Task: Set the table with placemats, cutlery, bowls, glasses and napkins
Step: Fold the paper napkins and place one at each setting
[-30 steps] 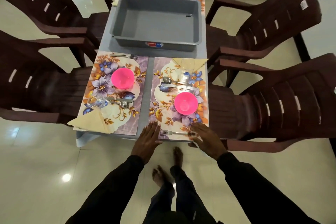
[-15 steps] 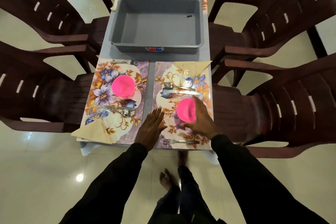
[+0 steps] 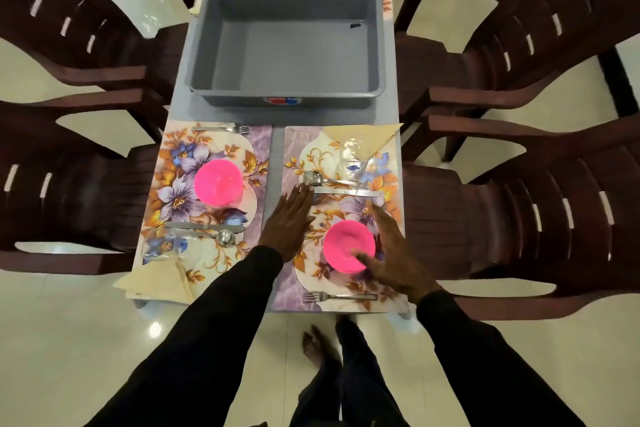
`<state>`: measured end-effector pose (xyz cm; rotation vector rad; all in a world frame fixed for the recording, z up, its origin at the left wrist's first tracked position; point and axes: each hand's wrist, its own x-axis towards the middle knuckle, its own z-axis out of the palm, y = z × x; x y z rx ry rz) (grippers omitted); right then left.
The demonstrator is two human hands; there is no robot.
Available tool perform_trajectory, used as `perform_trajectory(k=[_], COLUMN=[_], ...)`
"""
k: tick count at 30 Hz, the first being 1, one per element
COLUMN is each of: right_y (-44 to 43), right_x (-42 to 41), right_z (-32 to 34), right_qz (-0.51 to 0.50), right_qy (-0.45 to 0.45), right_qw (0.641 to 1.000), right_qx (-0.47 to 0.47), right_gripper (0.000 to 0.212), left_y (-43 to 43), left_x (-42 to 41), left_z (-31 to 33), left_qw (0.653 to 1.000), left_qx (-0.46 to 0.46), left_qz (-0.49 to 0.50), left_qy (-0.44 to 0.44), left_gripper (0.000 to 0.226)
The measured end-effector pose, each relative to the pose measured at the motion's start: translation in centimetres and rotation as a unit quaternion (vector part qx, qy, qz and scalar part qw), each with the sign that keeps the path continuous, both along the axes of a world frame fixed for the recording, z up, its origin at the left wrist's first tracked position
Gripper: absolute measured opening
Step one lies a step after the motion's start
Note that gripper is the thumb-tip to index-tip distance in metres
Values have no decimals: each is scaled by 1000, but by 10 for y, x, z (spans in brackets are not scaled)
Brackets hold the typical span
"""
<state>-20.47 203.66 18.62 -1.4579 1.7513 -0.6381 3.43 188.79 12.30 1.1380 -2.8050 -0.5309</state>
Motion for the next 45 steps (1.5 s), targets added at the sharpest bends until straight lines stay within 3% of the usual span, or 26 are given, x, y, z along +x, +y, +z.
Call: perform_trajectory(k=[3,7,19,26,32,38,42,43,45], right_y=[-21,-32,-21,-58,-61,-59,-66,-71,-90], right_x=[-24,-45,-55,-57,-63,-66,-63,-61,-58], right_z=[-13,-35,-51,-50,-52,-43,-41,-40,-32], right_qz=[26,112,145,163,180,172,81,24,-85], right_qy=[84,150,156,162,163,138,126,111,53], right_qw=[996,980,974,968,967,972,979,983,988], right_qx=[-28,-60,-78,-99,-81,-80,-136,-143,-119], right_gripper=[73,63,67,58,80,87,47,44,58], left_y=[5,9,30,-14,-18,2,5,3,-2], left_x=[-3,-2,4,-13,-15,-7,-8,-8,-7], left_z=[-3,-5,-4,6,6,9,13,14,16], left_qw=[1000,1000,1000,1000,1000,1000,1000,1000,1000], left_qx=[-3,-7,-4,-1,-7,-1,0,6,18], left_qz=[-10,-18,-18,10,-10,-23,-10,-5,2], left_qy=[1,-1,15,4,-12,-14,1,4,4], left_gripper=[59,61,58,61,60,57,56,58,65])
